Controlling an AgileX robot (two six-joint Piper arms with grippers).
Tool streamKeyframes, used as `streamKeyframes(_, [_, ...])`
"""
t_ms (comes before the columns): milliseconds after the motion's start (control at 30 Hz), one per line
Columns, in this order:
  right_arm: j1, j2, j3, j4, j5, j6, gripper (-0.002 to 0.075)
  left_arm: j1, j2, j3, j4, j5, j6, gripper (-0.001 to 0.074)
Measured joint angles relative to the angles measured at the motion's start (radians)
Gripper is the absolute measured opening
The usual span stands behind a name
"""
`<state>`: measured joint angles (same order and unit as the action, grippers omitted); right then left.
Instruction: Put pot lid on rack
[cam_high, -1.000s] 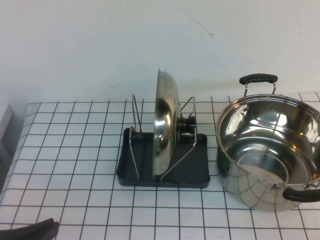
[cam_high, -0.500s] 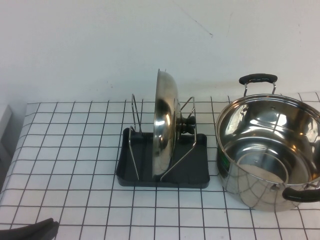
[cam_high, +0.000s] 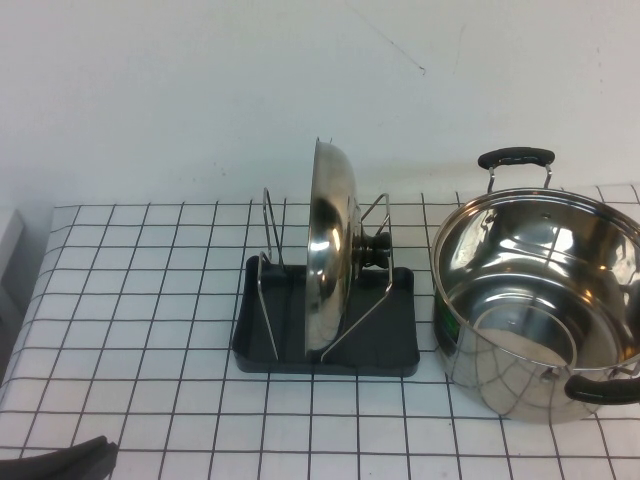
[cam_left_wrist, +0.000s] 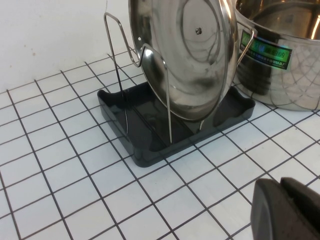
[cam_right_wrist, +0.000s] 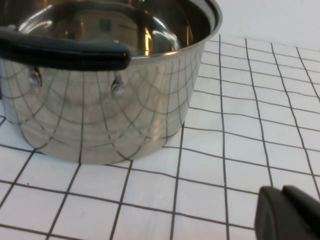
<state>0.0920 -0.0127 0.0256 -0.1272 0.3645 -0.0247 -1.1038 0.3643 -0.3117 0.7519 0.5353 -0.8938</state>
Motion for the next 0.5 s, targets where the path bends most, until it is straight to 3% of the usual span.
streamKeyframes(133, [0.000, 0.000, 0.000, 0.000, 0.000, 0.001, -0.0001, 0.000, 0.000, 0.008, -0.012, -0.002, 0.002, -0.0002])
streamKeyframes(300, [0.000, 0.000, 0.000, -0.002, 0.001, 0.001, -0.0001, 0.037, -0.030, 0.064, -0.242, 0.009, 0.073, -0.0002])
streamKeyframes(500, [0.000, 0.000, 0.000, -0.002, 0.001, 0.001, -0.0001, 0.284, -0.155, 0.227, -0.448, -0.151, 0.305, -0.0002])
